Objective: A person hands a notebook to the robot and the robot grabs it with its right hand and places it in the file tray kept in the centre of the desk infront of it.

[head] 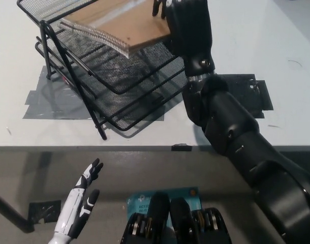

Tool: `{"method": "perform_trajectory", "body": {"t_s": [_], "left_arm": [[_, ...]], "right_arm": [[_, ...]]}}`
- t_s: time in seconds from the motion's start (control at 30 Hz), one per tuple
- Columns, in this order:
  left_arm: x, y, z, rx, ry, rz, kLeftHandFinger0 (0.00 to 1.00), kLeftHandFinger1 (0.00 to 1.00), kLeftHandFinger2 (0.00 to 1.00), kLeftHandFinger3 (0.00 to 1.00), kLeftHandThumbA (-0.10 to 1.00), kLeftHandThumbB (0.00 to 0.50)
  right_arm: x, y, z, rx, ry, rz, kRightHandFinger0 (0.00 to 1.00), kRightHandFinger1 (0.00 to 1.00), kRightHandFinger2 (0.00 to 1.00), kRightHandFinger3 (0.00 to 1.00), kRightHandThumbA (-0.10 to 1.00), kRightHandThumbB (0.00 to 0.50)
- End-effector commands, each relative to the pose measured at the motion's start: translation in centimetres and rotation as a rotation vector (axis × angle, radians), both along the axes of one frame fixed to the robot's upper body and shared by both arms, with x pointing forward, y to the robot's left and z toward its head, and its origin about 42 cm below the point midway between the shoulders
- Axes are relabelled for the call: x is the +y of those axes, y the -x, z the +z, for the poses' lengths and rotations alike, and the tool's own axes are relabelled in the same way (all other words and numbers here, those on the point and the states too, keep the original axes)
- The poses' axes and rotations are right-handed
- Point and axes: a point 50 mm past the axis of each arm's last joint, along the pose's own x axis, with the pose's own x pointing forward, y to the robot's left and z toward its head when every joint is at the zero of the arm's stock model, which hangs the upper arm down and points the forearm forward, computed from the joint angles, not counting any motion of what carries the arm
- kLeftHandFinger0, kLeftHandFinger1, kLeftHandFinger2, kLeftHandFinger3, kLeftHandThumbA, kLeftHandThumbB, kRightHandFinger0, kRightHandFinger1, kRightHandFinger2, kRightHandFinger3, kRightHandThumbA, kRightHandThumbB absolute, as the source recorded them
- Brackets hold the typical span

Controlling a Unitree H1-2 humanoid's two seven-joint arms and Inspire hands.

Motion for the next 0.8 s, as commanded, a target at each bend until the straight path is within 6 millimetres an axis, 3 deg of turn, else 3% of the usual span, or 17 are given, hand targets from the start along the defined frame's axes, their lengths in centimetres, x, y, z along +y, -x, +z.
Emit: {"method": "perform_trajectory", "body": {"t_s": [0.0,0.07,0.1,0.13,0.2,0.27,0.33,0.37,0.43,0.47,0.5,0.53,0.57,0.6,0.63,0.7,0.77], "left_arm": [[-0.1,-0.3,1.3,-0.064,-0.014,-0.025,1.00,1.00,1.00,1.00,1.00,0.304],[-0.2,-0.4,1.4,-0.066,-0.015,-0.030,1.00,1.00,1.00,1.00,1.00,0.302],[-0.2,-0.4,1.4,-0.067,-0.018,-0.032,1.00,1.00,1.00,1.00,1.00,0.299],[-0.2,-0.5,1.4,-0.069,-0.020,-0.033,1.00,1.00,1.00,1.00,1.00,0.299],[-0.3,-0.6,1.5,-0.068,-0.020,-0.034,1.00,1.00,1.00,1.00,1.00,0.300],[-0.4,-0.4,1.4,-0.061,-0.017,-0.032,1.00,1.00,1.00,1.00,1.00,0.301],[-0.3,-0.4,1.5,-0.066,-0.025,-0.035,1.00,1.00,1.00,1.00,1.00,0.292],[-0.2,-0.4,1.5,-0.067,-0.027,-0.031,1.00,1.00,1.00,1.00,1.00,0.293],[-0.1,-0.4,1.6,-0.064,-0.023,-0.025,1.00,1.00,1.00,1.00,1.00,0.305],[0.0,-0.4,1.6,-0.059,-0.021,-0.023,1.00,1.00,1.00,1.00,1.00,0.312],[0.1,-0.4,1.6,-0.056,-0.023,-0.021,1.00,1.00,1.00,1.00,1.00,0.307],[0.1,-0.3,1.6,-0.051,-0.023,-0.020,1.00,1.00,1.00,1.00,1.00,0.315],[0.1,-0.4,1.7,-0.038,-0.024,-0.021,1.00,1.00,1.00,1.00,1.00,0.325],[0.1,-0.5,1.8,-0.036,-0.024,-0.025,1.00,1.00,1.00,1.00,1.00,0.320],[0.1,-0.5,1.8,-0.037,-0.025,-0.028,1.00,1.00,1.00,1.00,1.00,0.320],[0.1,-0.6,1.8,-0.050,-0.042,-0.036,1.00,1.00,1.00,1.00,1.00,0.298],[0.3,-0.8,1.7,-0.050,-0.050,-0.043,1.00,1.00,1.00,1.00,1.00,0.291]], "right_arm": [[1.5,-0.4,3.4,-0.088,-0.032,0.033,0.00,0.00,0.13,0.17,0.65,0.000],[1.4,-0.5,2.7,-0.090,0.002,0.023,0.00,0.00,0.07,0.23,0.51,0.000],[1.4,-0.5,2.6,-0.090,0.021,0.022,0.00,0.00,0.07,0.13,0.56,0.000],[1.4,-0.5,2.5,-0.090,0.032,0.018,0.00,0.00,0.07,0.13,0.56,0.000],[1.5,-0.6,2.5,-0.070,0.098,0.026,0.00,0.00,0.22,0.11,0.69,0.000],[1.7,-0.7,2.6,-0.032,0.143,0.063,0.00,0.03,0.37,0.22,0.68,0.000],[2.1,-0.7,3.1,0.079,0.129,0.136,0.00,0.06,0.42,0.30,0.71,0.000],[2.4,-0.5,4.5,0.252,0.122,0.220,0.04,0.18,0.53,0.44,0.73,0.000],[2.5,0.1,6.0,0.359,0.136,0.275,0.11,0.29,0.59,0.48,0.64,0.004],[2.4,0.5,7.1,0.405,0.150,0.295,0.18,0.32,0.58,0.52,0.55,0.034],[1.9,1.7,9.0,0.497,0.169,0.343,0.26,0.41,0.67,0.61,0.49,0.077],[1.4,2.4,10.3,0.548,0.184,0.379,0.47,0.56,0.75,0.73,0.40,0.126],[0.2,3.4,12.3,0.628,0.219,0.433,0.83,0.87,0.96,0.90,0.36,0.169],[-0.5,4.0,13.4,0.669,0.239,0.450,0.96,0.99,1.00,0.98,0.36,0.214],[-0.9,4.4,13.9,0.692,0.251,0.457,0.96,0.99,1.00,0.98,0.36,0.214],[-3.0,6.3,17.8,0.797,0.391,0.468,1.00,1.00,1.00,1.00,0.50,0.354],[-4.3,7.7,20.5,0.859,0.508,0.461,1.00,1.00,1.00,1.00,0.50,0.437]]}}
